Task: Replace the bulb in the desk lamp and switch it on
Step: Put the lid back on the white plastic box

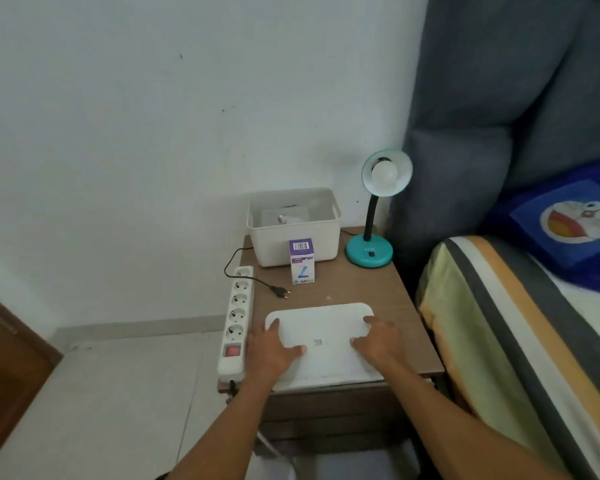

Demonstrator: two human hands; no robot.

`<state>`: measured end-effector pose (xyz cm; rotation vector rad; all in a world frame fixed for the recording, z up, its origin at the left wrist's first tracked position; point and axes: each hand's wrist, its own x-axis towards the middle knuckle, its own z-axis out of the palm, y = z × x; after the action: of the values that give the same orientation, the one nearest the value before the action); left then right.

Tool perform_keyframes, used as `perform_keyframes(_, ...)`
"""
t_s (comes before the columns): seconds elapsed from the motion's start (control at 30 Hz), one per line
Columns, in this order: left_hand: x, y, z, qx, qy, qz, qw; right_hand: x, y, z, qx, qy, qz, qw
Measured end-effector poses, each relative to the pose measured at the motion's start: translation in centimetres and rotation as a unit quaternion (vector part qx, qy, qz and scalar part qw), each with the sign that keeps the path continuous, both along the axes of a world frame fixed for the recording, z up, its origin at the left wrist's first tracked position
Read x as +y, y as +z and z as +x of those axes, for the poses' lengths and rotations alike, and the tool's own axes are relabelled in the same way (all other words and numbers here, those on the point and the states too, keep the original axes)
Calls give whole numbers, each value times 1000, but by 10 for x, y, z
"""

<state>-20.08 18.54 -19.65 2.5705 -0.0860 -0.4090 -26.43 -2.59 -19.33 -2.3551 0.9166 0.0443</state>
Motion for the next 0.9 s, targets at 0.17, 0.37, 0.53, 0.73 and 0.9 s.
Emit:
perform_keyframes(0.17, -7, 2, -17, 33, 30, 0, 999, 8, -6, -16, 1, -9, -15, 1000)
perform_keyframes(0.37, -9, 5, -16, -25, 41, -27, 998, 4, 6, -18, -66, -29, 7, 997)
perform_keyframes(0.53, -10, 40, 13, -119, 37, -98, 987, -1, 50, 7, -159, -14, 8, 987)
perform_keyframes(0.73, -10, 106, 88, -214, 29, -145, 965, -9, 119, 90, -249, 13, 32, 968)
perform_keyframes(0.9, -19, 145, 167, -238, 30, -149, 959, -20, 151, 170, -266, 36, 14, 963)
